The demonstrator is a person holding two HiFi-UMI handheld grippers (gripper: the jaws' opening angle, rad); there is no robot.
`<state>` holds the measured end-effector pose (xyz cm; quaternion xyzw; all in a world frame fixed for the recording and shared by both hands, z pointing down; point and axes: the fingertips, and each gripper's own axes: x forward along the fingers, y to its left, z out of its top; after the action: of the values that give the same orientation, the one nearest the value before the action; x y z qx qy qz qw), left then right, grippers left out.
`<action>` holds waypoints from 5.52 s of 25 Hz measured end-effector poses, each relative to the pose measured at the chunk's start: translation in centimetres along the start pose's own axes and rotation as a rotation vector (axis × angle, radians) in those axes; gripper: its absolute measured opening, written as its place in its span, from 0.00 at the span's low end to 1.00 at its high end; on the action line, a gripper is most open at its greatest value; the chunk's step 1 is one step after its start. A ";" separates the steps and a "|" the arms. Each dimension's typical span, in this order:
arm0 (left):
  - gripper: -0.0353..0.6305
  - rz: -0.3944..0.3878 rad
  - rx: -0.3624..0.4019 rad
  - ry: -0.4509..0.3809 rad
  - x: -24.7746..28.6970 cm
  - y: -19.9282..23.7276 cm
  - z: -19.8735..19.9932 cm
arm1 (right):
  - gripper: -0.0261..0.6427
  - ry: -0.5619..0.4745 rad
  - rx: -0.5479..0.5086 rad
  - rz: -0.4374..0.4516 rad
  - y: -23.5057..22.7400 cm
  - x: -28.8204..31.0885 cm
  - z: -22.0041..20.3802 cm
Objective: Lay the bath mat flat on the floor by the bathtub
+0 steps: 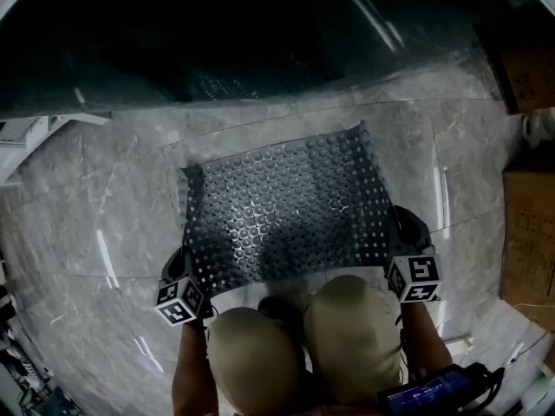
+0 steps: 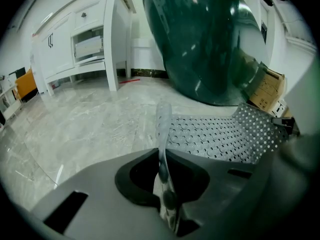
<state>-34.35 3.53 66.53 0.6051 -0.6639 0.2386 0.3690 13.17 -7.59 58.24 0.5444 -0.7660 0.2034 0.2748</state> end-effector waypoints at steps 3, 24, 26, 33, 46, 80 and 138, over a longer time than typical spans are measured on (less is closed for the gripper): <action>0.11 0.005 0.012 0.010 0.3 0.4 -0.3 | 0.09 0.014 -0.001 0.003 -0.2 -0.1 -0.7; 0.11 0.057 -0.007 0.074 3.0 2.9 -3.5 | 0.09 0.053 0.015 -0.090 -3.7 1.3 -3.5; 0.11 0.057 -0.007 0.075 3.1 3.0 -3.5 | 0.09 0.058 0.033 -0.106 -4.3 1.4 -3.8; 0.11 0.072 -0.018 0.093 3.2 3.1 -4.2 | 0.09 0.079 0.057 -0.131 -6.0 2.0 -5.2; 0.11 0.100 -0.090 0.110 4.3 4.2 -5.4 | 0.09 0.127 0.071 -0.177 -7.7 3.2 -7.7; 0.13 0.084 -0.214 0.020 2.5 3.8 -4.5 | 0.09 0.097 0.132 -0.089 -7.6 3.3 -8.3; 0.11 -0.090 0.247 -0.694 -10.7 -14.1 27.2 | 0.07 -0.553 -0.243 0.206 10.4 -3.4 22.8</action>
<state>-26.02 -12.74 39.69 0.7187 -0.6883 0.0810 0.0563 -0.35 -15.62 38.46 0.4619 -0.8814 -0.0184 0.0973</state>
